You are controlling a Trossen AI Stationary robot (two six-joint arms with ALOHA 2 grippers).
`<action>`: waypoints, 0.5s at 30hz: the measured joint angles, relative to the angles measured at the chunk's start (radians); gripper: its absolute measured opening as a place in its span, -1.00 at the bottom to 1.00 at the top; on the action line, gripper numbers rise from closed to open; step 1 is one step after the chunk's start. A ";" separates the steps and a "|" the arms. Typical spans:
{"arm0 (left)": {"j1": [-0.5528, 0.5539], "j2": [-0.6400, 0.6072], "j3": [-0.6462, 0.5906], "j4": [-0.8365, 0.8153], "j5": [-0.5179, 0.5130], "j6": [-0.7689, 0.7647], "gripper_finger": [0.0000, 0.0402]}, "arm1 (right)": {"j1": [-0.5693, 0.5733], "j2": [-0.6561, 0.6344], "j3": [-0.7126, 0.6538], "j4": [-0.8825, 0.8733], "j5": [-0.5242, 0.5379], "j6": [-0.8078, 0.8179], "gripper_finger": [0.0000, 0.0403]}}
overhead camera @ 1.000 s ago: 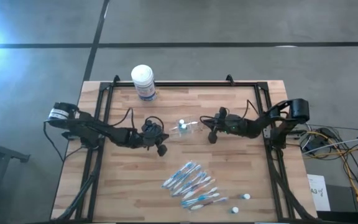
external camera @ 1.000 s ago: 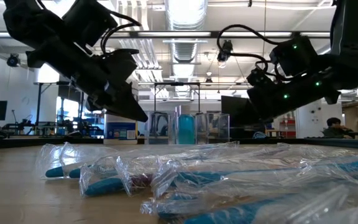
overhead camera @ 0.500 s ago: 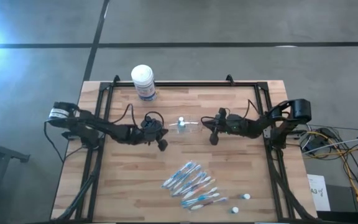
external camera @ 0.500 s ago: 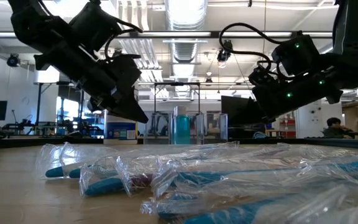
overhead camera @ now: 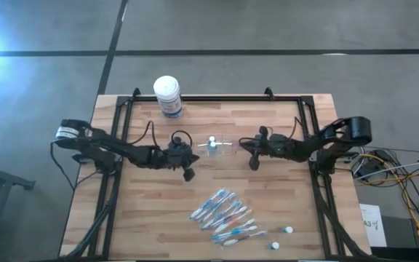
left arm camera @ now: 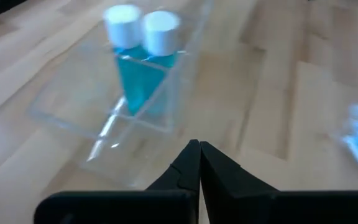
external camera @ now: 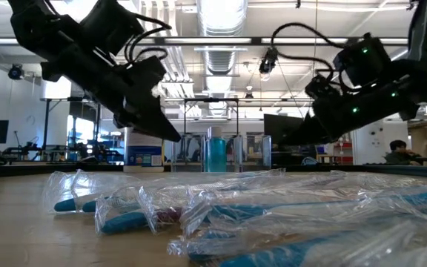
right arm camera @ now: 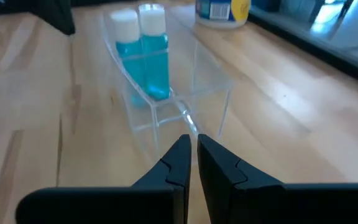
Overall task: Pick & Place toothbrushing station
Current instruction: Put the mouthwash into the transparent organizer
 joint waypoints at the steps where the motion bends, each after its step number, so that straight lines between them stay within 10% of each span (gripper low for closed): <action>1: -0.001 -0.009 0.000 -0.001 0.025 0.018 -0.94 | 0.000 -0.028 -0.012 0.000 -0.001 -0.013 -0.86; 15: 0.004 -0.364 0.000 -0.045 0.226 0.313 -0.98 | 0.003 -0.643 -0.114 -0.165 -0.367 0.011 -0.86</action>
